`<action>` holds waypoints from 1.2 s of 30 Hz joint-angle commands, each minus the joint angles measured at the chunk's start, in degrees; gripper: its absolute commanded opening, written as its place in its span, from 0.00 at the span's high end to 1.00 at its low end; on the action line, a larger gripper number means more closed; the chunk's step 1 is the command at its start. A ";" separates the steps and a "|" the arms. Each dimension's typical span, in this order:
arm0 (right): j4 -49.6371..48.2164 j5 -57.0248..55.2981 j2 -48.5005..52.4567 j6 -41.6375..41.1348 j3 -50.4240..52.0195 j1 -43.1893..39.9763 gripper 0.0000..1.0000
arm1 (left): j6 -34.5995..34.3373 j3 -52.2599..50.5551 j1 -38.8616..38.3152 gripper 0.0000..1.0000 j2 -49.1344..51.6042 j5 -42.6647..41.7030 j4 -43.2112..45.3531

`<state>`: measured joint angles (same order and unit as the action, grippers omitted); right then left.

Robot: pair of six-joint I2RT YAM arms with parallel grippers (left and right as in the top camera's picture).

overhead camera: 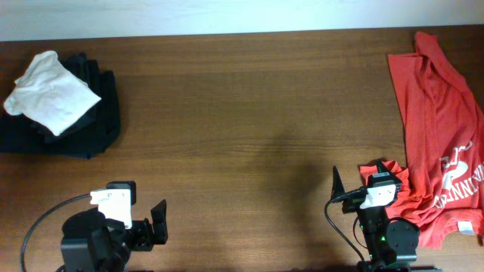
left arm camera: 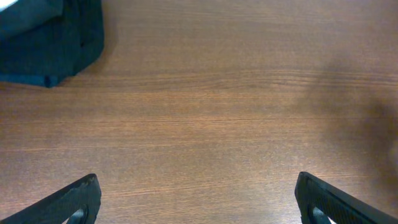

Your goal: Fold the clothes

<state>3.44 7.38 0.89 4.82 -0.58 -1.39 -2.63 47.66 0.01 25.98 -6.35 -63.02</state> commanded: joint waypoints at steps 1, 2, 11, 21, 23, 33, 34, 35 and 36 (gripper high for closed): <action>0.42 -0.33 -0.68 0.55 0.26 0.35 0.01 | -0.35 -0.15 0.04 0.01 -0.17 0.63 0.07; 0.42 -0.33 -0.66 0.55 0.26 0.37 0.01 | -0.35 -0.15 0.04 0.01 -0.17 0.66 0.07; 0.42 -0.33 -0.57 0.55 0.26 0.37 0.01 | -0.35 -0.15 0.04 0.01 -0.17 0.63 0.07; 0.42 -0.33 -0.57 0.55 0.26 0.37 0.01 | -0.35 -0.15 0.04 0.01 -0.17 0.63 0.09; 0.42 -0.33 -0.57 0.55 0.26 0.37 0.01 | -0.35 -0.15 0.04 0.01 -0.17 0.63 0.09; 0.42 -0.35 -0.57 0.55 0.26 0.37 0.01 | -0.33 -7.50 0.02 0.01 -3.43 1.88 2.99; 0.42 -0.33 -0.57 0.55 0.26 0.37 0.01 | -0.35 -9.86 0.02 0.01 -4.83 2.38 5.31; 0.42 -0.33 -0.57 0.55 0.26 0.37 0.01 | -0.33 -12.74 -0.04 0.01 -6.69 3.02 8.22; 0.42 -0.33 -0.57 0.55 0.26 0.37 0.01 | -0.33 -14.56 -0.09 0.01 -7.89 3.26 9.99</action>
<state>3.44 7.35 0.91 4.97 -0.58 -1.39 -2.63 39.33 0.01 22.46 -5.28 -57.76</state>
